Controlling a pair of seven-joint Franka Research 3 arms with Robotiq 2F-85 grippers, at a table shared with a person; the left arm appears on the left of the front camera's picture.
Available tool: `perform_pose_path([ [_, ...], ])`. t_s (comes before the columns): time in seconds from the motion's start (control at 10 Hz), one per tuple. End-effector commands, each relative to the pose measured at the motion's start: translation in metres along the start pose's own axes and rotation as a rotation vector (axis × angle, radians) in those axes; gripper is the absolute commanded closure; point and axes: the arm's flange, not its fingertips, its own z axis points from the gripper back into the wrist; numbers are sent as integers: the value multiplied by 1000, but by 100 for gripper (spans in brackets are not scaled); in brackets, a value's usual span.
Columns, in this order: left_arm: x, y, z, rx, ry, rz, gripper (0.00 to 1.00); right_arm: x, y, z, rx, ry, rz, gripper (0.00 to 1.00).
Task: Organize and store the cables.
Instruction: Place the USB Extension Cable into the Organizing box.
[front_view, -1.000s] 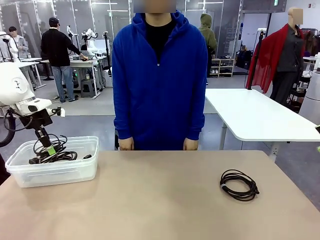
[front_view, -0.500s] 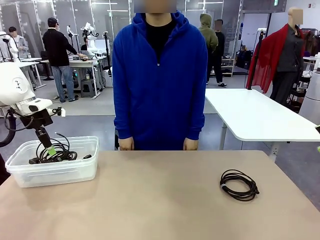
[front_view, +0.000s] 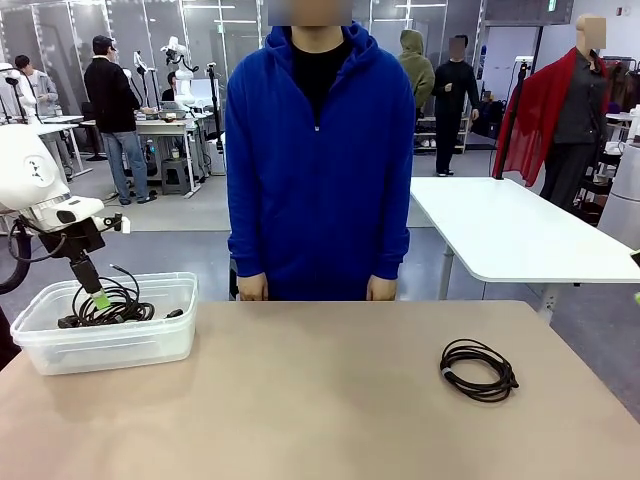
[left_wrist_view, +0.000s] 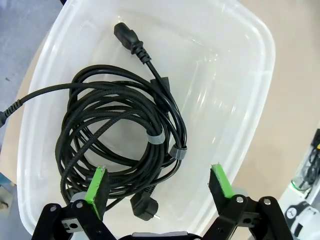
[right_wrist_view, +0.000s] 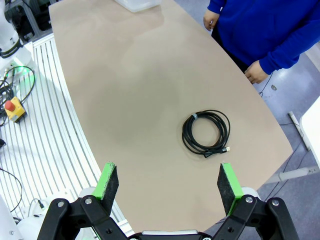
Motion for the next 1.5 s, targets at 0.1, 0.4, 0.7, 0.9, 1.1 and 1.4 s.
perform_pose_path([
  [0.1,1,4,3,-8,-17,11,0,-1,0,0,0,0,1,0],
  [0.4,-1,0,0,0,-1,1,0,-1,0,0,0,0,1,0],
  [0.7,-1,0,0,0,-1,1,0,-1,0,0,0,0,1,0],
  [0.9,-1,0,0,0,-1,1,0,-1,0,0,0,0,1,0],
  [1.1,-1,0,0,0,-1,1,0,-1,0,0,0,0,1,0],
  [1.4,-1,0,0,0,-1,1,0,-1,0,0,0,0,1,0],
])
